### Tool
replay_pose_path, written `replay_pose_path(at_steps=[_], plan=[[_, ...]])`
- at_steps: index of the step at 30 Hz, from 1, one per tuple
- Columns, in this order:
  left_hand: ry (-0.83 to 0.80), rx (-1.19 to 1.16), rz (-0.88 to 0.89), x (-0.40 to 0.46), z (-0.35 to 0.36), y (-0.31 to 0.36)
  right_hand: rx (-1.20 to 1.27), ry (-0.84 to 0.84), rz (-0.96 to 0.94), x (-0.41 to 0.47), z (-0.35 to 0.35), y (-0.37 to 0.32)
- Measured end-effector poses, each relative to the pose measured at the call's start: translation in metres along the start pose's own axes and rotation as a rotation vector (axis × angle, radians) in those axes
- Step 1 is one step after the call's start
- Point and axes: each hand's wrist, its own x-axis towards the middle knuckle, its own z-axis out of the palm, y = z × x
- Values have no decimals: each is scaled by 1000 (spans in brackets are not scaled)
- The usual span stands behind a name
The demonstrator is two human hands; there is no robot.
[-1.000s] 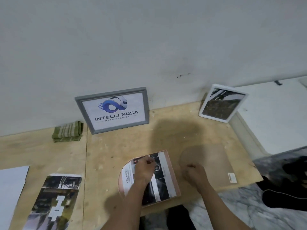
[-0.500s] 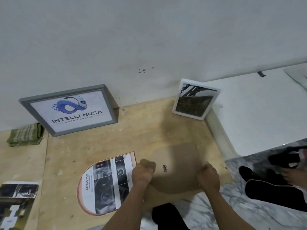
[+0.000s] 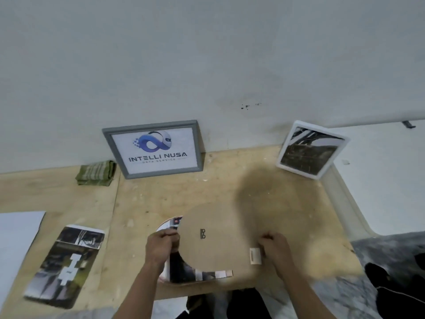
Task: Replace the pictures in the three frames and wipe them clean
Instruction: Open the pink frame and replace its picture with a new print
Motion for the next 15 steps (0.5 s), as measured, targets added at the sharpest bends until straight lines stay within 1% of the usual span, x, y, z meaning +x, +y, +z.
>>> replay_pose_path(at_steps=[3,5,9,13,15], plan=[[62,-69,-20,10,-50,-13,18,-66,-19,-13,48,-6],[68,-68,-37,17,-73,-24,15,-68,-28,-20,71,-5],[19,-39,-52,25,-82,-41,-20,-12,5,-22,86,1],[37,-2,-63,31,-82,-53,-97,34,24,-21,92,8],[72,24,-61,32,-84,-59,-109,44,29,-23,96,8]])
